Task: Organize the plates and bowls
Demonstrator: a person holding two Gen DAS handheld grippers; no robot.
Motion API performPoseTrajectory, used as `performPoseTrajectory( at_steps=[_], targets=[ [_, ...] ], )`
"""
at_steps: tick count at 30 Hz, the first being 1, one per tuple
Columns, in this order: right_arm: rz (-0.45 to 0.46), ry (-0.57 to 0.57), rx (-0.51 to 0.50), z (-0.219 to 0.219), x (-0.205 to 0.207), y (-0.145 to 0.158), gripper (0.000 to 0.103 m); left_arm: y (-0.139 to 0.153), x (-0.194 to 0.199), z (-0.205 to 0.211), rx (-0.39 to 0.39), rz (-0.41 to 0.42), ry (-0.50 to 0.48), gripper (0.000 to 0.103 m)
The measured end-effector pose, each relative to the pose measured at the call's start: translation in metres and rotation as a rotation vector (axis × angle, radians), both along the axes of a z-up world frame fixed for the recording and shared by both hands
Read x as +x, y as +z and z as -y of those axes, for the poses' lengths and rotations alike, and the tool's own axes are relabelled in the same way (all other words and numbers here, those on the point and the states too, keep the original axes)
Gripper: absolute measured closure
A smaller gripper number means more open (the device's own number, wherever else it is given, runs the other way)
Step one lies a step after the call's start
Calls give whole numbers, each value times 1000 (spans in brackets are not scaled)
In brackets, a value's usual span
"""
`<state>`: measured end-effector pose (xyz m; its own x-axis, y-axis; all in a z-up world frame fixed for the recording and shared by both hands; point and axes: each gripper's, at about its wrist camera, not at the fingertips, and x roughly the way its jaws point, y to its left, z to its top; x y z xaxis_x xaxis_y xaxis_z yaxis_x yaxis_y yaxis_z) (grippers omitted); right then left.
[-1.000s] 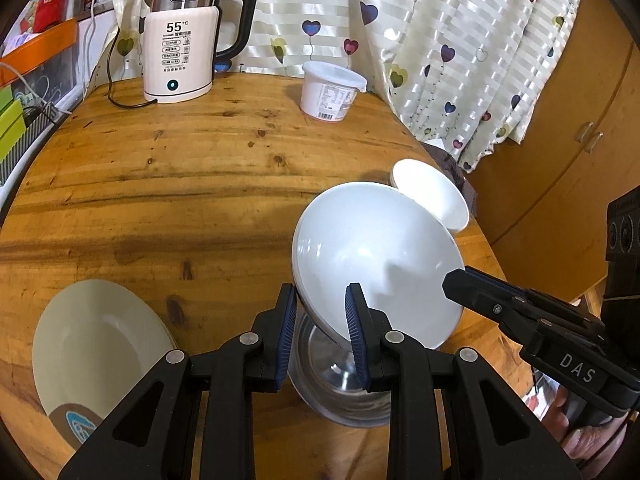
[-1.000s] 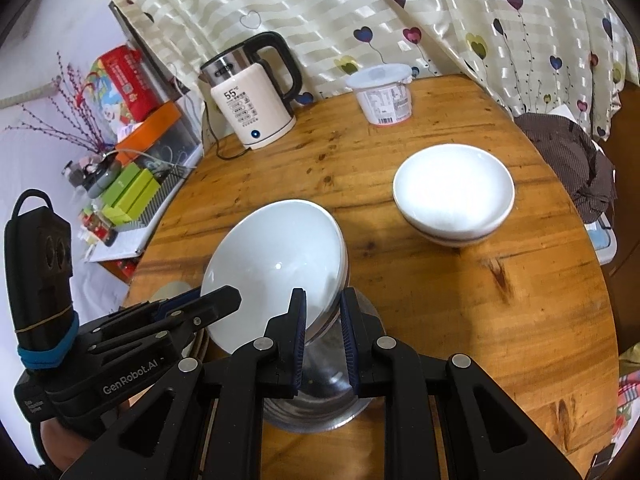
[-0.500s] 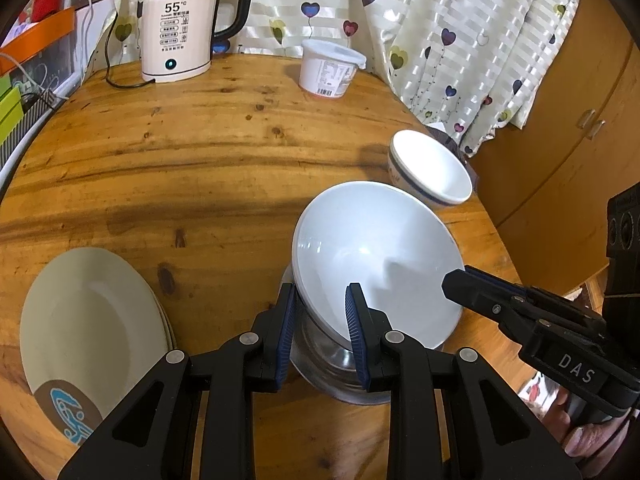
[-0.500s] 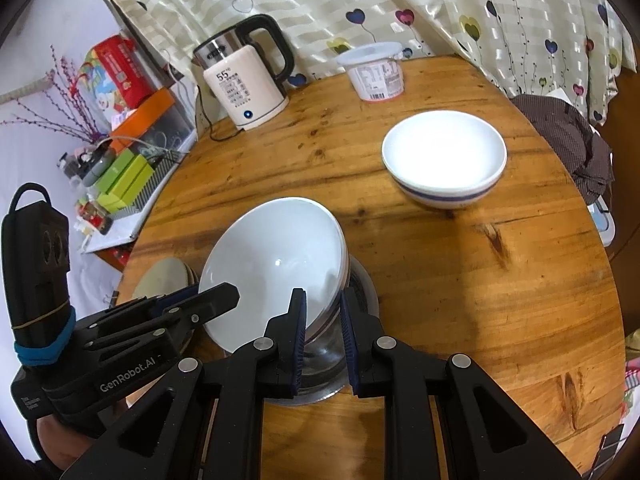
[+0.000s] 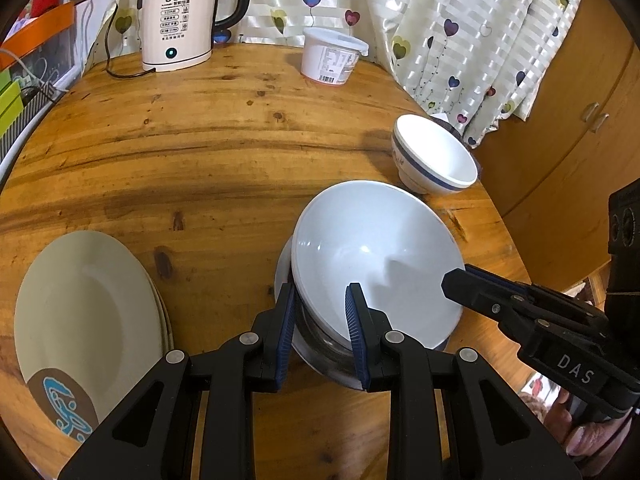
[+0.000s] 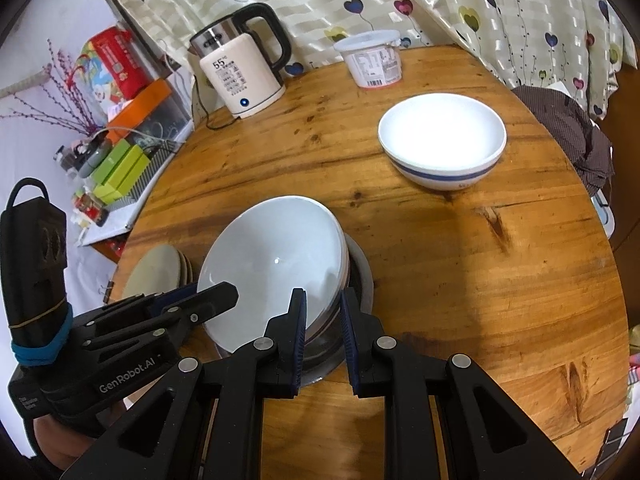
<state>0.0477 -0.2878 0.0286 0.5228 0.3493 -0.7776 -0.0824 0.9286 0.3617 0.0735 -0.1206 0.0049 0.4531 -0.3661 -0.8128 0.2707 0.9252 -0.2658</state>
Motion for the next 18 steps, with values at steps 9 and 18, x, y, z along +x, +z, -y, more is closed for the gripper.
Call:
performPoseTrajectory(
  at_steps=[9,18],
  targets=[
    [-18,-1,-8,1,-1,-7,85,-3,-2,2,8,-5,-9,77],
    [-10,9,-26,0,-2,-8,84,-3,-5,4,26,4,-11,76]
  ],
)
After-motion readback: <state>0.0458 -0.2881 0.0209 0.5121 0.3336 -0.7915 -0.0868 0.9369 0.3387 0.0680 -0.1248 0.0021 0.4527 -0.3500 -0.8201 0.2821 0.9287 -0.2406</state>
